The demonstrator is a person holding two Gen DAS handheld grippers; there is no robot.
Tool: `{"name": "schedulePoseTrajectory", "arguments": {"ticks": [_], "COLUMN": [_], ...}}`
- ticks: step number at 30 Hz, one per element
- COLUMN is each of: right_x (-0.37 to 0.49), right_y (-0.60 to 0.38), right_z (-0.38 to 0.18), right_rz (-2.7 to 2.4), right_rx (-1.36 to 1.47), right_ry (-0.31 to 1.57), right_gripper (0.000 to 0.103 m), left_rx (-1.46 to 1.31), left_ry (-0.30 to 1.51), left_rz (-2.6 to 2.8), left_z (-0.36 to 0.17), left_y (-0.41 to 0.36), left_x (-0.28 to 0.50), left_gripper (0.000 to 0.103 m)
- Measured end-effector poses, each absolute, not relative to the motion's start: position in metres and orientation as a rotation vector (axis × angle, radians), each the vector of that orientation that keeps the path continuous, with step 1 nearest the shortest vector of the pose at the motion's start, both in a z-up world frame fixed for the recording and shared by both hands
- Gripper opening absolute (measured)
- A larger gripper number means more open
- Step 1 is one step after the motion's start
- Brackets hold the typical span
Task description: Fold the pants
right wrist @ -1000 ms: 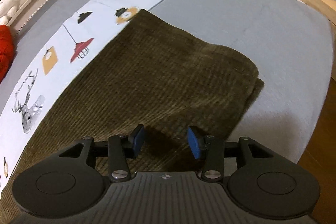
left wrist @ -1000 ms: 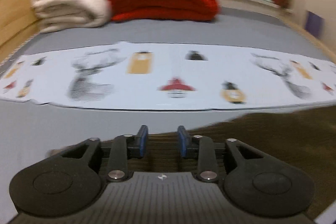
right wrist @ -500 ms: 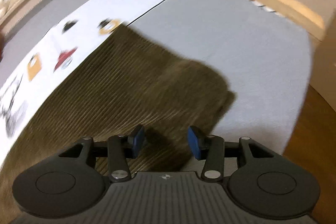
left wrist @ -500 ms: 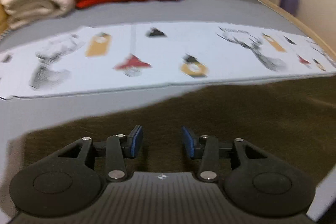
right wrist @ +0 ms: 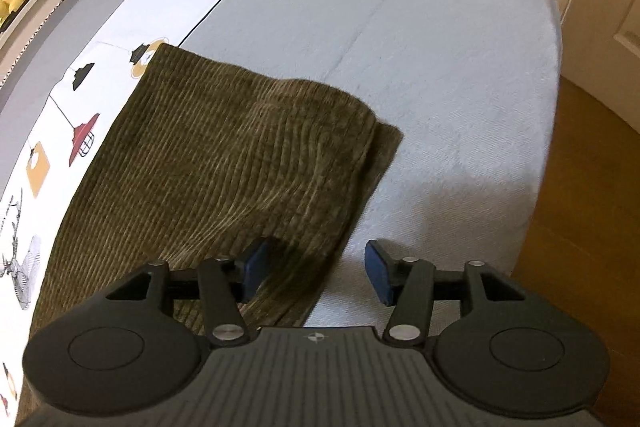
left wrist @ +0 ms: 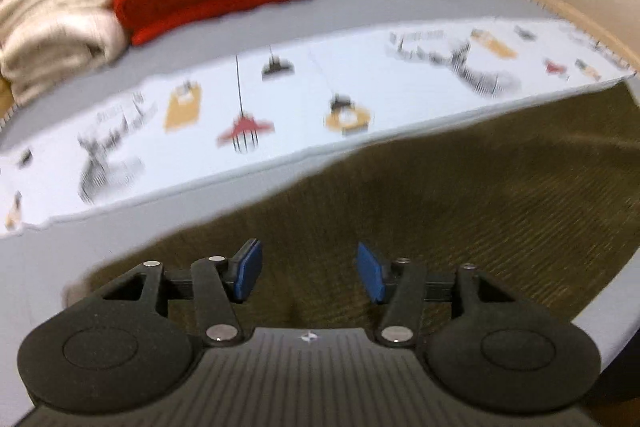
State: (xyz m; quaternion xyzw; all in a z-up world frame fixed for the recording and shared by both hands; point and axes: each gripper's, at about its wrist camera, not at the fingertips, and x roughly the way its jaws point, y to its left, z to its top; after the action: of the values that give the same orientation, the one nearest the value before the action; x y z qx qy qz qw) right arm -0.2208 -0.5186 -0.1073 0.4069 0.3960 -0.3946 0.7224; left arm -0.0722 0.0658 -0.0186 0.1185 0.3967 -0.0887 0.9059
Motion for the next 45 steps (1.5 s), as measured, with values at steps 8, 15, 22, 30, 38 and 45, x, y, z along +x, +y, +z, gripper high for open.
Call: {"name": "schedulePoseTrajectory", "arguments": {"ticks": [8, 15, 22, 30, 38, 45], "right_x": [-0.223, -0.234, -0.262, -0.258, -0.233, -0.228], "right_y": [-0.515, -0.518, -0.533, -0.541, -0.542, -0.524], "right_z": [-0.102, -0.094, -0.096, -0.114, -0.117, -0.078], "right_rz": [-0.846, -0.824, -0.861, -0.865, -0.864, -0.878], "right_rx": [0.904, 0.873, 1.026, 1.138, 1.04, 0.953], "right_ry": [0.844, 0.805, 0.706, 0.727, 0.758, 0.649], "right_gripper": [0.056, 0.056, 0.055, 0.055, 0.021, 0.015], "left_rx": [0.099, 0.101, 0.008, 0.012, 0.092, 0.025], "left_ry": [0.622, 0.72, 0.811, 0.829, 0.793, 0.799], "left_rz": [-0.21, -0.236, -0.281, -0.282, -0.283, -0.224], "left_z": [0.041, -0.015, -0.028, -0.038, -0.04, -0.034], "left_y": [0.055, 0.026, 0.041, 0.042, 0.038, 0.052], "left_x": [-0.134, -0.142, -0.113, -0.104, -0.11, -0.105], "left_gripper": [0.078, 0.078, 0.078, 0.078, 0.078, 0.078]}}
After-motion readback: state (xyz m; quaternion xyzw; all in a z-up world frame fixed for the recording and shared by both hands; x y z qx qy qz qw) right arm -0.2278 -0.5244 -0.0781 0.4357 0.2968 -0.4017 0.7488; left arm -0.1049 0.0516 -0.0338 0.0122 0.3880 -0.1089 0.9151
